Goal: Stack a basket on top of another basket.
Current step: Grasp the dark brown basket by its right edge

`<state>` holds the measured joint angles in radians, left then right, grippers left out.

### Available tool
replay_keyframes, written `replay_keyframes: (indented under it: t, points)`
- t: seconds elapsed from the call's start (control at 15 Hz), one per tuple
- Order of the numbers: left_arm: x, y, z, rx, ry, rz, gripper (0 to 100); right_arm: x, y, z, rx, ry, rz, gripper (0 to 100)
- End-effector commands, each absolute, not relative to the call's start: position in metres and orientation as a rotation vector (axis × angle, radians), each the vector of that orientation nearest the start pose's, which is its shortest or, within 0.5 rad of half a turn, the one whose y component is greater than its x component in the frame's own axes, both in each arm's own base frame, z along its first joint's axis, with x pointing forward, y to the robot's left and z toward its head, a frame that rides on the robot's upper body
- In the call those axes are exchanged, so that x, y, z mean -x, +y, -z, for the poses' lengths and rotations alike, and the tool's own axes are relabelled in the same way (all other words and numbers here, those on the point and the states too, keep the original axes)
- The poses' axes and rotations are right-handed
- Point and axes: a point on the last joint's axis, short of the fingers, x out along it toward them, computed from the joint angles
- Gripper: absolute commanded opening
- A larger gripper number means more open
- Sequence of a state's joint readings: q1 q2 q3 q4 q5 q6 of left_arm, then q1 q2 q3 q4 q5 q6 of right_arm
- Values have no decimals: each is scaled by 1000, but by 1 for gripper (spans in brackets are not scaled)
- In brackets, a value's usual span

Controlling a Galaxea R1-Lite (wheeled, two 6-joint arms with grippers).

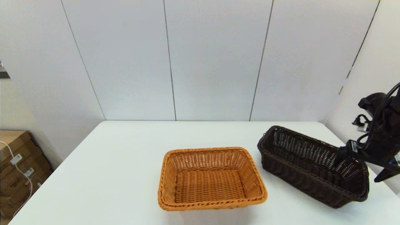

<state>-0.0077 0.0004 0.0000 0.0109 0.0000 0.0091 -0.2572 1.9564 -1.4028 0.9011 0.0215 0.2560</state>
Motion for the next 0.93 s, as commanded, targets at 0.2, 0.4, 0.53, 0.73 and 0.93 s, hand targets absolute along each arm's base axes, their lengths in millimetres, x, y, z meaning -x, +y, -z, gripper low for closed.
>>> replay_keyframes:
  t: [0.2, 0.4, 0.53, 0.73, 0.93]
  points:
    - [23, 0, -73, -9, 14, 8, 100, -317, -106, -128, -450, 1452, 424, 100]
    - [22, 0, -73, -9, 15, 8, 100, -322, -122, -113, -486, 1474, 456, 100]
    - [22, 0, -73, -9, 15, 8, 100, -325, -126, -102, -500, 1501, 461, 100]
    - [22, 0, -73, -9, 15, 8, 100, -326, -130, -92, -515, 1528, 465, 100]
    - [22, 0, -73, -9, 15, 8, 100, -327, -133, -83, -527, 1548, 471, 100]
